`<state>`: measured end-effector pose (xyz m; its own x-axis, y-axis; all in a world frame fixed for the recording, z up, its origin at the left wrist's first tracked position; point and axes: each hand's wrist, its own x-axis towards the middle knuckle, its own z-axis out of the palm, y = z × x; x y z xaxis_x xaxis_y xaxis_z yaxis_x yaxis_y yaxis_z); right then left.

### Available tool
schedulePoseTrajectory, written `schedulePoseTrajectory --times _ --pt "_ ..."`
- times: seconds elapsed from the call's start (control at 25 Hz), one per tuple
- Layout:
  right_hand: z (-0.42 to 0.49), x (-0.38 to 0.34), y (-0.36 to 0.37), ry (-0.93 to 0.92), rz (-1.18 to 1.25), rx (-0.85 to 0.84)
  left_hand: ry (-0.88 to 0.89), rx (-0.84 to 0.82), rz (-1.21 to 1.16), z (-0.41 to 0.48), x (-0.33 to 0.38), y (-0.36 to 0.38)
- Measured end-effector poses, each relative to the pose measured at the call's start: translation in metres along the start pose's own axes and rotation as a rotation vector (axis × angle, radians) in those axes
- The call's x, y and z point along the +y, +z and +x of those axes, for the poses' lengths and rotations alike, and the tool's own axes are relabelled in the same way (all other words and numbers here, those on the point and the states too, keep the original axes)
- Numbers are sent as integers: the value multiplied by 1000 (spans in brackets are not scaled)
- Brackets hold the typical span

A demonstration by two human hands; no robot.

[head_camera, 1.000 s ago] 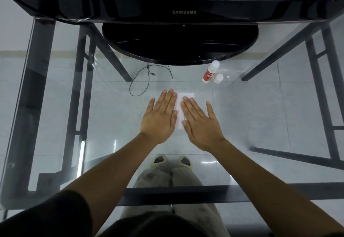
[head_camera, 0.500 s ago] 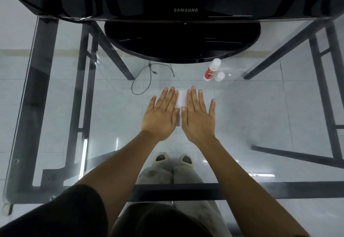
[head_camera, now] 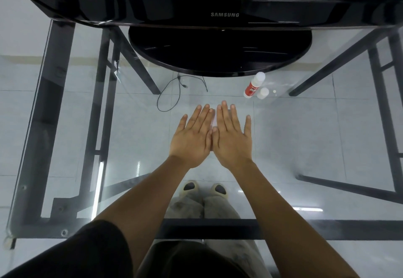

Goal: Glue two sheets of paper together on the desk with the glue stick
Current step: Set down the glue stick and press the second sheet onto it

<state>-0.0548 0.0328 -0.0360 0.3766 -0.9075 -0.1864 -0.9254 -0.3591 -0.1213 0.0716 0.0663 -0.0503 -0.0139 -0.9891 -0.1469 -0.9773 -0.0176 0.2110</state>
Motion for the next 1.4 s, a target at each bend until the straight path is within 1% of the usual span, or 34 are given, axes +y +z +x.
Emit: schedulePoseTrajectory --times 0.04,0.08,0.2,0.28,0.36,0.52,0.68,0.76,0.96,1.16,1.2,1.28,1.4 --pt "0 6 -1 -44 -13 -19 0 0 0 0 0 0" --pt "0 16 -1 -49 -26 -25 1 -3 -1 0 0 0" --pt "-5 39 -1 -7 -79 -33 1 -28 -1 1 -1 1" --pt "-7 42 -2 -13 -76 -44 2 -32 -3 1 -1 0" --pt "-7 43 -2 -64 -42 -57 5 -35 -2 1 -1 1" --pt "-1 57 -6 -242 -80 -129 12 -34 15 2 -2 2" --pt "7 66 -10 -283 -48 -235 13 -64 51 3 -3 2" --pt "7 67 -11 -281 -41 -239 67 -72 127 4 -6 -1" --pt "7 65 -14 -288 -62 -231 275 -109 252 1 -25 -10" --pt "8 64 -16 -275 -48 -249 582 -66 324 -16 -43 -17" --pt "9 63 -15 -269 -34 -254 611 -57 328 -19 -44 -17" --pt "9 63 -12 -249 4 -246 607 -41 324 -22 -45 -15" --pt "5 57 -7 -200 56 -184 588 -35 340 -22 -45 -13"
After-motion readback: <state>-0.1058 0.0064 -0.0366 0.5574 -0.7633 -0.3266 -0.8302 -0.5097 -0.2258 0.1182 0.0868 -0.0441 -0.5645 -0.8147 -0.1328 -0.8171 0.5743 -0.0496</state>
